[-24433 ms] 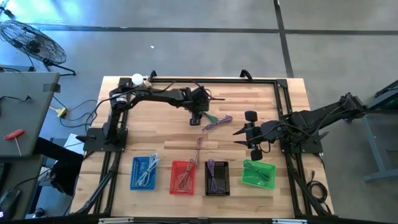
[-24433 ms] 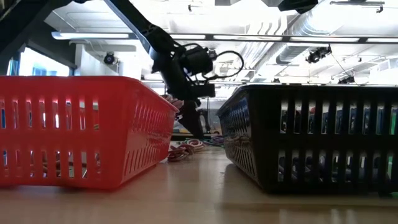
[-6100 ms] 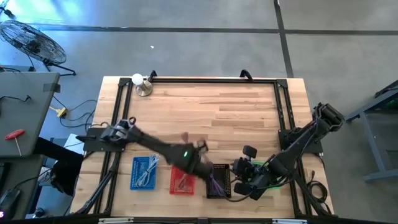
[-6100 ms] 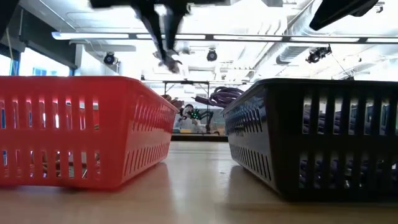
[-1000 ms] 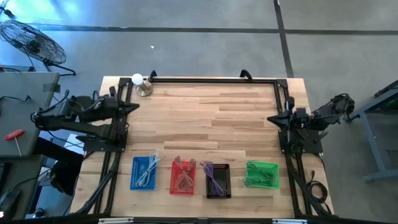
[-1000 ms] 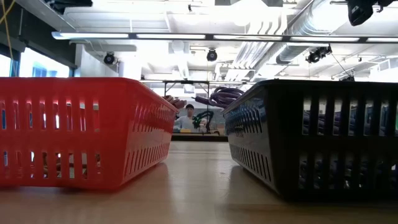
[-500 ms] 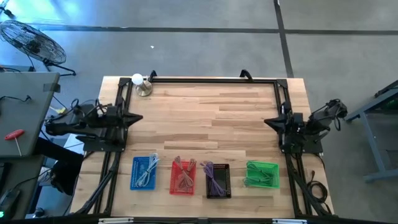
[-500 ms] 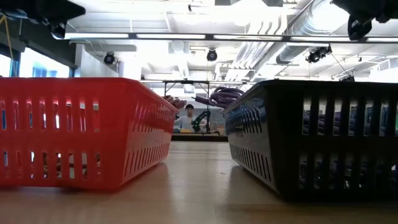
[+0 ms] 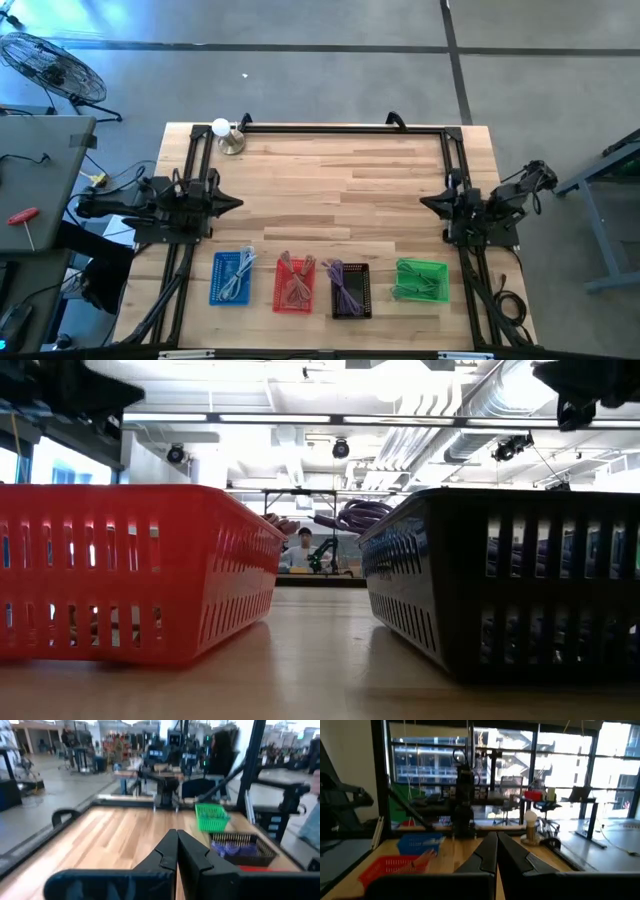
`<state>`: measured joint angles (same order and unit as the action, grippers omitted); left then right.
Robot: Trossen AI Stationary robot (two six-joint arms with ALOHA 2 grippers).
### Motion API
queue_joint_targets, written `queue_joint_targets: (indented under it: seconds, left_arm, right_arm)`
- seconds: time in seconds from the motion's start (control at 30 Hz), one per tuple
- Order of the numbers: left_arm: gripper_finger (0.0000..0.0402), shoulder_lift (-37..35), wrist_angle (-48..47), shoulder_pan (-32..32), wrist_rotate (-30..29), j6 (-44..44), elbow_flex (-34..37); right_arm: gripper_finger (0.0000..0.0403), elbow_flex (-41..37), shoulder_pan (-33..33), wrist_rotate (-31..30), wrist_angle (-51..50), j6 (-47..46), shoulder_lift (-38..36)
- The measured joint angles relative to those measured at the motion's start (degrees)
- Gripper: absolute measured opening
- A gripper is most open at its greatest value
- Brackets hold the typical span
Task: Pick & Place USB Port
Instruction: Return to Home Position
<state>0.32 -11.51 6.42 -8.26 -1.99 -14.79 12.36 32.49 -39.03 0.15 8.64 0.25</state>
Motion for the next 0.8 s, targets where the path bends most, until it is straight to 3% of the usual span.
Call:
queue_joint_targets:
  seconds: [0.4,0.6,0.8]
  left_arm:
    - [0.0,0.0,7.4,0.0,3.0,-2.4,7.9]
    - [0.0,0.1,12.6,0.0,4.7,-2.4,12.0]
    - [0.0,0.0,13.7,0.0,4.7,-4.1,13.8]
  right_arm:
    - [0.0,-4.0,-0.5,0.1,0.0,-2.6,-0.1]
    - [0.0,-4.0,-2.7,4.1,-0.1,-4.6,-0.1]
    - [0.0,-10.0,-6.2,8.5,12.9,-2.0,-0.1]
